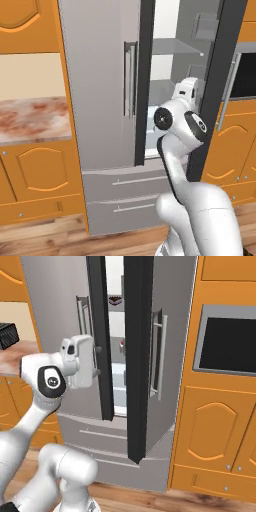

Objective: Take the cakes from the fridge and place them on the empty tray on the dining counter.

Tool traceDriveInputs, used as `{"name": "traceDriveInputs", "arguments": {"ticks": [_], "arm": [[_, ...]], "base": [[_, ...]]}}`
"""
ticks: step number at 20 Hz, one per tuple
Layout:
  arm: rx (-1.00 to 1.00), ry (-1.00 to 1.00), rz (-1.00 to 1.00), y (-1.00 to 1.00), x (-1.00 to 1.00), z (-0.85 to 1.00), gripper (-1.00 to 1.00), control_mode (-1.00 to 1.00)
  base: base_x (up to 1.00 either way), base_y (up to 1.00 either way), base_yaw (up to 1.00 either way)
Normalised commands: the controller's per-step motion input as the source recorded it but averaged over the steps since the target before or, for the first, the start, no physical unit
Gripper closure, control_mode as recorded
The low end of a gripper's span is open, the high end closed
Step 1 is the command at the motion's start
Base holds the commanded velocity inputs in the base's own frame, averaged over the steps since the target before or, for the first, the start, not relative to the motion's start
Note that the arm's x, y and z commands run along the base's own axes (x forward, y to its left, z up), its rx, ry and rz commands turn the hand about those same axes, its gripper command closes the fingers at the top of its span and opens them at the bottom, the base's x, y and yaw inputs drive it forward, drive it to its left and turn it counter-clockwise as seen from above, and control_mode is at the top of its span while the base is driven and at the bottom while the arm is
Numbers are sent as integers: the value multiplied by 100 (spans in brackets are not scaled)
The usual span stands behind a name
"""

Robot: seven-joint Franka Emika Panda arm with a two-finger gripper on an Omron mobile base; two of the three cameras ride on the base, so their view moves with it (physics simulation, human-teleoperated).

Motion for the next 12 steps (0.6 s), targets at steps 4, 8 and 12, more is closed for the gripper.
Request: {"name": "traceDriveInputs", "arguments": {"ticks": [4,8,12], "arm": [[-8,10,-22,10,81,-12,-100,-100],[0,0,-17,0,93,-27,-100,-100],[0,2,-12,-29,94,-30,-100,-100]], "base": [[0,0,0],[0,0,0],[0,0,0]]}}
